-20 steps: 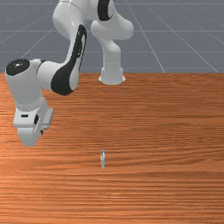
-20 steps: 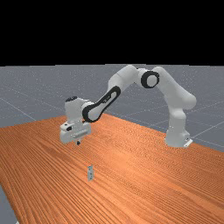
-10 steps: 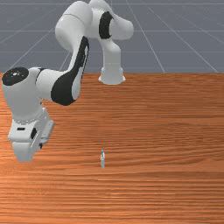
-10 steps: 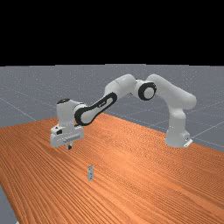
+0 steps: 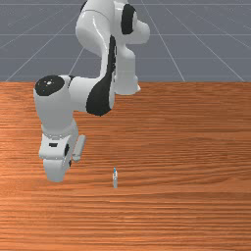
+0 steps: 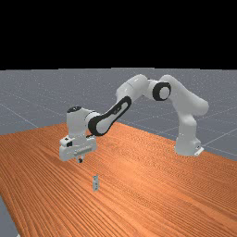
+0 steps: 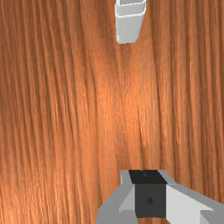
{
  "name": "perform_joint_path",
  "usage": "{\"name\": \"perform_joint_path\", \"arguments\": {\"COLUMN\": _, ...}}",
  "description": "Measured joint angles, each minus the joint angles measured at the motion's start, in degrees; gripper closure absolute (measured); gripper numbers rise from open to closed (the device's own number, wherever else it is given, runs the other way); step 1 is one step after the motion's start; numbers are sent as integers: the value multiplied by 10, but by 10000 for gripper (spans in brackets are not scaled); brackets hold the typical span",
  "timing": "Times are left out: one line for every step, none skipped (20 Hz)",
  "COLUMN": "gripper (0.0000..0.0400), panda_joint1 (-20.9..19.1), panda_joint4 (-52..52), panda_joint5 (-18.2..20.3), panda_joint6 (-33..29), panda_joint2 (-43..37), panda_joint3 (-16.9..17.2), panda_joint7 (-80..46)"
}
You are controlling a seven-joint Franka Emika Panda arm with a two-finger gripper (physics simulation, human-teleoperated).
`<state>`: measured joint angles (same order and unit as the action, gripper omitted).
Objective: Rotate the USB body for 90 degree with plug right ward
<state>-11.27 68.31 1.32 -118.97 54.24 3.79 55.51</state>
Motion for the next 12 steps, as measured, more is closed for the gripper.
{"name": "perform_joint_path", "arguments": {"gripper": 400, "panda_joint1": 9, "panda_joint4": 11, "panda_joint5": 0, "panda_joint6": -5, "panda_joint2": -6, "panda_joint3": -1, "panda_joint7": -11}}
{"name": "perform_joint_path", "arguments": {"gripper": 400, "panda_joint1": 17, "panda_joint4": 21, "panda_joint5": -1, "panda_joint6": -9, "panda_joint2": -12, "panda_joint3": -2, "panda_joint7": -18}}
{"name": "perform_joint_path", "arguments": {"gripper": 400, "panda_joint1": 27, "panda_joint4": 32, "panda_joint5": 1, "panda_joint6": -13, "panda_joint2": -18, "panda_joint3": -1, "panda_joint7": -39}}
{"name": "perform_joint_path", "arguments": {"gripper": 400, "panda_joint1": 37, "panda_joint4": 42, "panda_joint5": 1, "panda_joint6": -17, "panda_joint2": -23, "panda_joint3": -2, "panda_joint7": -53}}
{"name": "perform_joint_path", "arguments": {"gripper": 400, "panda_joint1": 47, "panda_joint4": 49, "panda_joint5": 0, "panda_joint6": -20, "panda_joint2": -28, "panda_joint3": -4, "panda_joint7": -63}}
{"name": "perform_joint_path", "arguments": {"gripper": 400, "panda_joint1": 55, "panda_joint4": 56, "panda_joint5": 0, "panda_joint6": -23, "panda_joint2": -31, "panda_joint3": -5, "panda_joint7": -72}}
{"name": "perform_joint_path", "arguments": {"gripper": 400, "panda_joint1": 63, "panda_joint4": 61, "panda_joint5": -1, "panda_joint6": -25, "panda_joint2": -34, "panda_joint3": -7, "panda_joint7": -79}}
{"name": "perform_joint_path", "arguments": {"gripper": 400, "panda_joint1": 70, "panda_joint4": 65, "panda_joint5": -2, "panda_joint6": -27, "panda_joint2": -36, "panda_joint3": -8, "panda_joint7": -83}}
{"name": "perform_joint_path", "arguments": {"gripper": 400, "panda_joint1": 77, "panda_joint4": 68, "panda_joint5": -2, "panda_joint6": -28, "panda_joint2": -38, "panda_joint3": -9, "panda_joint7": -91}}
{"name": "perform_joint_path", "arguments": {"gripper": 400, "panda_joint1": 84, "panda_joint4": 71, "panda_joint5": -2, "panda_joint6": -29, "panda_joint2": -40, "panda_joint3": -10, "panda_joint7": -104}}
{"name": "perform_joint_path", "arguments": {"gripper": 400, "panda_joint1": 92, "panda_joint4": 74, "panda_joint5": -2, "panda_joint6": -30, "panda_joint2": -42, "panda_joint3": -10, "panda_joint7": -116}}
{"name": "perform_joint_path", "arguments": {"gripper": 400, "panda_joint1": 100, "panda_joint4": 76, "panda_joint5": -2, "panda_joint6": -31, "panda_joint2": -43, "panda_joint3": -11, "panda_joint7": -124}}
